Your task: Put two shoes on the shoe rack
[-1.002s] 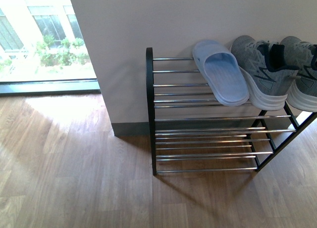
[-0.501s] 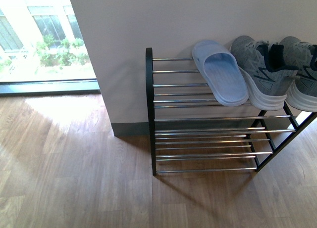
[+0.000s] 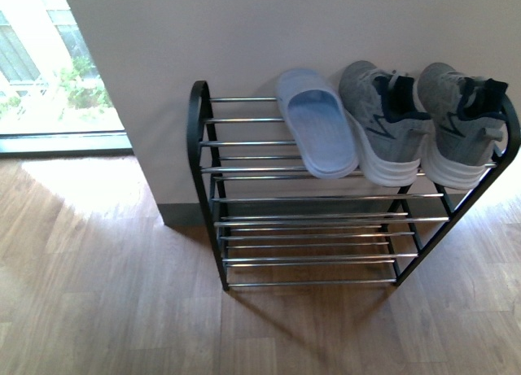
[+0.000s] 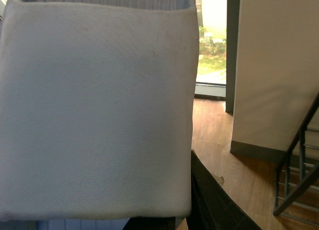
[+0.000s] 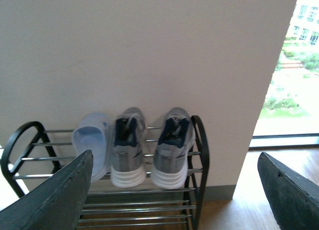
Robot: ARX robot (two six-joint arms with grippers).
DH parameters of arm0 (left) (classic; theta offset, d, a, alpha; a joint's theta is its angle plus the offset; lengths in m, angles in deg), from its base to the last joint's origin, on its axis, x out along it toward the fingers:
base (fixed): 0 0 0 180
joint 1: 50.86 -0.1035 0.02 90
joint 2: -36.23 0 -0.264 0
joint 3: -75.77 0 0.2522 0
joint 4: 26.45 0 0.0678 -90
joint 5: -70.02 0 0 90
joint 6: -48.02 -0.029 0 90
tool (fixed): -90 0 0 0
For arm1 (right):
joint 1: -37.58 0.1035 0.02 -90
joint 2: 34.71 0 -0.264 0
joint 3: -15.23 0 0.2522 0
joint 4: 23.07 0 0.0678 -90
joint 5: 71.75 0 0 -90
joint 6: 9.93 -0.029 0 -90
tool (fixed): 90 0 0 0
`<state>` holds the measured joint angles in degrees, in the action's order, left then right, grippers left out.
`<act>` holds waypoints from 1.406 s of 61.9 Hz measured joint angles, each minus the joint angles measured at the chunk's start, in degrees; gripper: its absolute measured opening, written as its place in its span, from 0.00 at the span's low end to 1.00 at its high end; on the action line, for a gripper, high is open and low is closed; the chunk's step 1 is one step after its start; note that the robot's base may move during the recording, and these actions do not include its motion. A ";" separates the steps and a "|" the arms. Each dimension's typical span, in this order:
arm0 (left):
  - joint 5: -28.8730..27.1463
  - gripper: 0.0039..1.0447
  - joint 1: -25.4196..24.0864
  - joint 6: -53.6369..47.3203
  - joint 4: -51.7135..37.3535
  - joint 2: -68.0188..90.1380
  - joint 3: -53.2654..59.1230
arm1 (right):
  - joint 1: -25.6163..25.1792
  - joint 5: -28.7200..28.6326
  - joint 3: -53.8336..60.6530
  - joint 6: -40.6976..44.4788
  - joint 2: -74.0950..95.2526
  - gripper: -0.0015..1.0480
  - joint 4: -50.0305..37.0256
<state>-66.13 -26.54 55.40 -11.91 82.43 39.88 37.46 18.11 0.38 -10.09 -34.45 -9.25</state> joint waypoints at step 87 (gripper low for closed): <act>32.72 0.01 -2.12 29.99 9.66 90.73 -73.57 | 0.02 0.17 0.00 0.00 0.00 0.91 0.00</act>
<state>-33.41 -28.66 85.39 -2.25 173.15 -33.69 37.48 18.28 0.38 -10.09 -34.45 -9.25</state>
